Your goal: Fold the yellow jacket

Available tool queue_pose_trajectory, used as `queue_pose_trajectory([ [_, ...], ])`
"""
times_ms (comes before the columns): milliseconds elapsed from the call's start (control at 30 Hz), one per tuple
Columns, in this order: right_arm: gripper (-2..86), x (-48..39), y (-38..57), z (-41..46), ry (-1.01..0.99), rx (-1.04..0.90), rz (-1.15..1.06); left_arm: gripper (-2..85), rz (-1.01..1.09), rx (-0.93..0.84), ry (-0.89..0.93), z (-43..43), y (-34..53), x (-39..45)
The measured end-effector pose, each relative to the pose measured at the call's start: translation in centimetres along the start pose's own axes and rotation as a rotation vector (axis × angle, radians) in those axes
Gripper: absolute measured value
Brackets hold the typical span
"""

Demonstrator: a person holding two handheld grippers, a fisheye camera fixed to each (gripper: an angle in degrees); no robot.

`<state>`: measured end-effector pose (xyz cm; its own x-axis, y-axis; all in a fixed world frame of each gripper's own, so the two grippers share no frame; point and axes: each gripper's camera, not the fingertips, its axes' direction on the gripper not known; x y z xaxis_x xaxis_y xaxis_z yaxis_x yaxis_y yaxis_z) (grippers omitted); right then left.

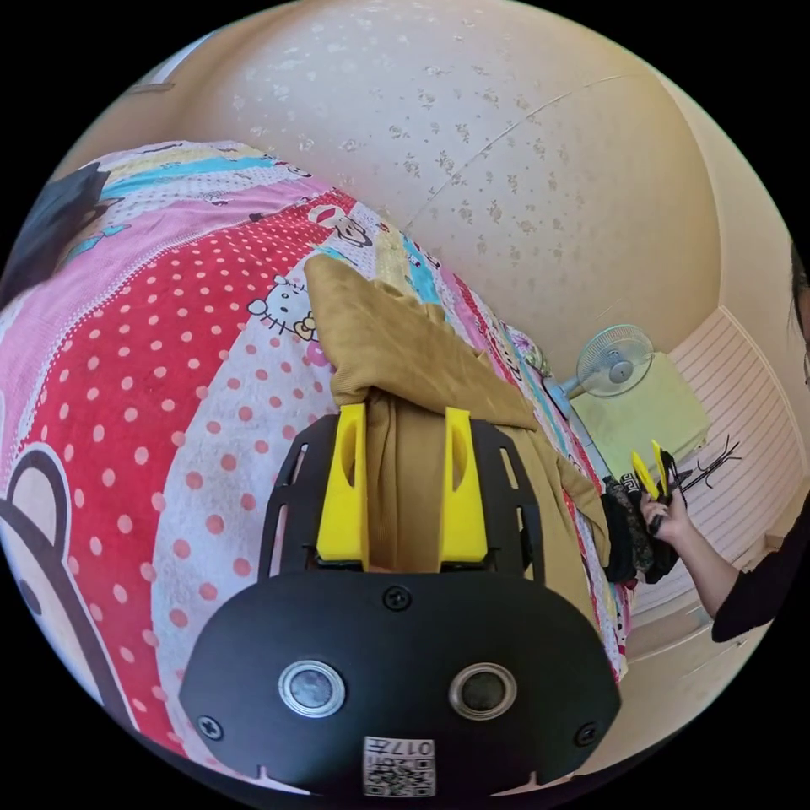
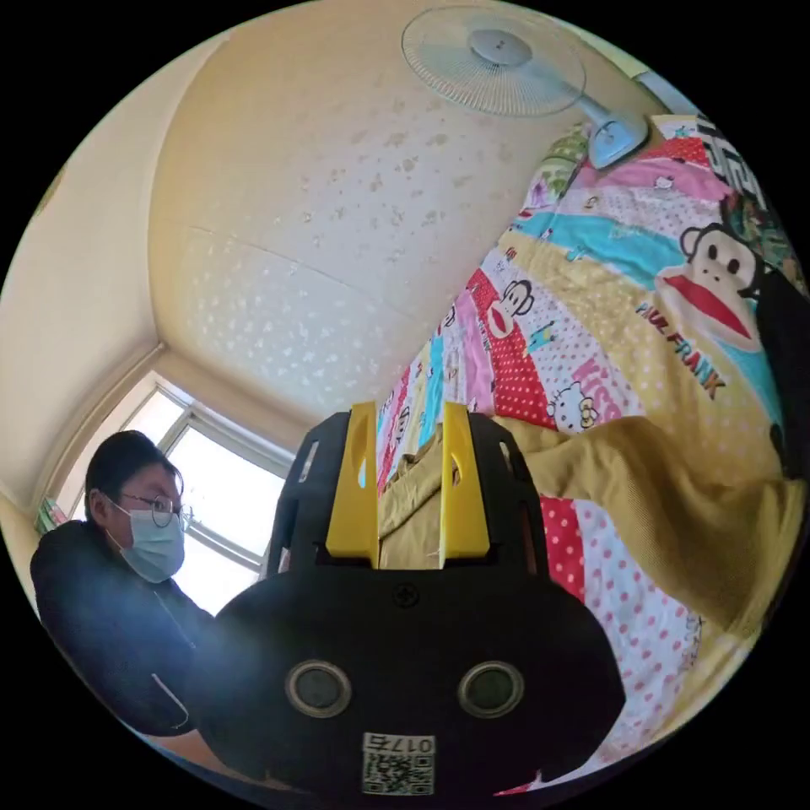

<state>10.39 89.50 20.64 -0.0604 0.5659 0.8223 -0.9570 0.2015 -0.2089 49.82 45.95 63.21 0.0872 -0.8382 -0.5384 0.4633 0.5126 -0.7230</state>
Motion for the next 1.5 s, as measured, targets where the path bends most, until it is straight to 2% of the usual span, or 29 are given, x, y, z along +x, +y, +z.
queue_pose_trajectory([
  [67,12.6,1.5,2.5,-6.4,0.231,0.066,0.086,9.2,-0.041,0.001,0.001,0.0,-0.1,-0.9],
  [133,13.5,4.1,4.8,-9.7,0.282,0.110,0.228,8.2,-0.052,-0.006,0.013,0.1,-0.2,-1.4],
  [267,14.1,7.4,11.9,-14.1,0.186,0.376,0.476,8.1,-0.090,0.023,0.130,-0.4,0.0,-3.8],
  [367,13.9,9.2,15.0,-14.1,0.096,0.460,0.575,5.8,-0.169,0.037,0.229,-0.5,0.2,-6.4],
  [467,13.6,10.8,15.0,-13.1,0.062,0.584,0.612,5.7,-0.168,0.029,0.245,-0.6,0.0,-7.0],
  [567,12.7,12.7,11.8,-11.9,0.057,0.648,0.549,6.4,-0.199,0.040,0.331,-0.8,0.0,-8.7],
  [733,6.2,13.1,10.5,-10.4,0.164,0.665,0.665,6.5,-0.234,0.057,0.429,-1.1,0.2,-10.8],
  [900,4.2,5.9,7.8,-11.1,0.351,0.588,0.459,5.6,-0.258,0.057,0.458,-1.4,0.2,-12.2],
  [1000,3.8,2.2,2.4,-10.3,0.497,0.491,0.282,5.1,-0.283,0.056,0.485,-1.4,0.3,-13.1],
  [1033,3.7,1.8,-1.1,-10.4,0.480,0.427,0.274,5.1,-0.284,0.056,0.485,-1.5,0.3,-13.2],
  [1100,3.6,-0.3,-5.9,-10.1,0.382,0.427,0.220,5.0,-0.286,0.056,0.493,-1.6,0.4,-13.6],
  [1200,3.5,-6.8,-13.3,-6.4,0.308,0.302,-0.011,5.1,-0.282,0.062,0.504,-1.7,0.6,-14.0],
  [1333,3.4,-15.2,-14.5,4.2,0.291,0.083,-0.366,5.2,-0.278,0.068,0.511,-1.9,0.8,-14.4],
  [1500,3.5,-20.4,-5.8,24.0,0.120,-0.244,-0.564,5.3,-0.274,0.071,0.516,-2.0,1.2,-14.8],
])
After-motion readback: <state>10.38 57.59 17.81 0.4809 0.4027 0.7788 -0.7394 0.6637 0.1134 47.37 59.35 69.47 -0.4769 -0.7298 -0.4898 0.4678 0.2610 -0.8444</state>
